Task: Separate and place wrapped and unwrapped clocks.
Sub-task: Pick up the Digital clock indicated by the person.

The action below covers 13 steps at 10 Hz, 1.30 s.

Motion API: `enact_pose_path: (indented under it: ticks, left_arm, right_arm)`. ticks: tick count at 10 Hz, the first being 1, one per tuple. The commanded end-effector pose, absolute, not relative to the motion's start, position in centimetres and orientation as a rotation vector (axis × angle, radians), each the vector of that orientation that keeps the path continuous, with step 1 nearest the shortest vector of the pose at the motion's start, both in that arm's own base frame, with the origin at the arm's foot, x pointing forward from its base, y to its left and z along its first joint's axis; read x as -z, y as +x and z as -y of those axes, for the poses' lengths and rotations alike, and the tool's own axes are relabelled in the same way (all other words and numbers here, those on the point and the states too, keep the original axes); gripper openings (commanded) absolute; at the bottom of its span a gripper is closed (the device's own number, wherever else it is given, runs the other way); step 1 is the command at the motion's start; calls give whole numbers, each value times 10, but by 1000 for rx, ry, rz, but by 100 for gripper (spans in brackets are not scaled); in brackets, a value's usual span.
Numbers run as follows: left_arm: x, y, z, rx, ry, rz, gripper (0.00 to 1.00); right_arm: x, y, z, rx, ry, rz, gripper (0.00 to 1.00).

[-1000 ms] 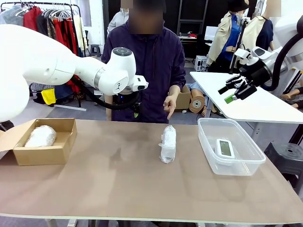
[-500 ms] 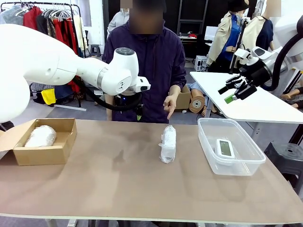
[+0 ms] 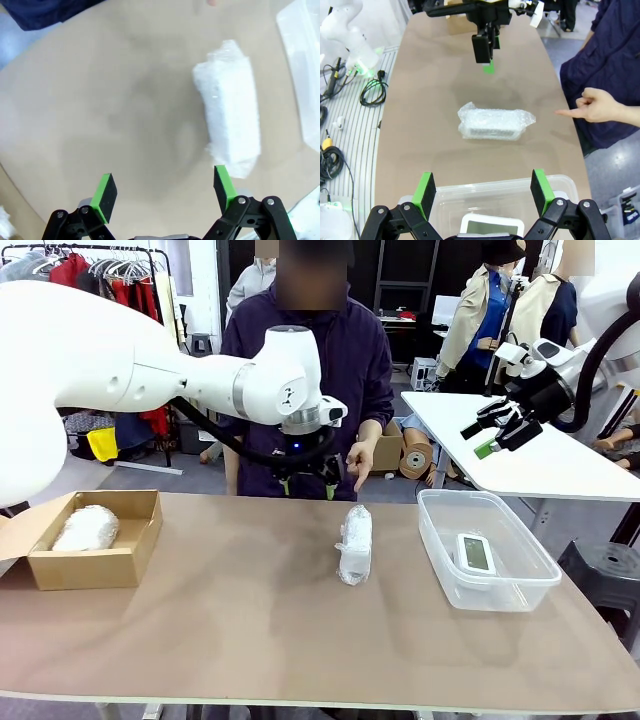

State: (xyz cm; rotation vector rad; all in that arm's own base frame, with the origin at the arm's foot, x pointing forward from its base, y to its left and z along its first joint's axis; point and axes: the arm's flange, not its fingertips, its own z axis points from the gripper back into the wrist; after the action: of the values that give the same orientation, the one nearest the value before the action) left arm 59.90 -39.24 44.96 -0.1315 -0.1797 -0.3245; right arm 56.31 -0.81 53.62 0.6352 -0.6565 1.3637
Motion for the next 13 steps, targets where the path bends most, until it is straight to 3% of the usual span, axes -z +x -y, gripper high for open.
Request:
enact_pose_path:
  ticks: [1, 8, 13]
  left_arm:
    - [-450, 591, 405, 255, -235, 185, 100]
    - [-410, 583, 481, 267, -104, 303, 100]
    - [-401, 577, 480, 305, -132, 275, 100]
  right_arm:
    - [-534, 559, 8, -1385, 608, 658, 100]
    - [-534, 559, 8, -1385, 608, 658, 100]
    - [-534, 559, 8, -1385, 608, 658, 100]
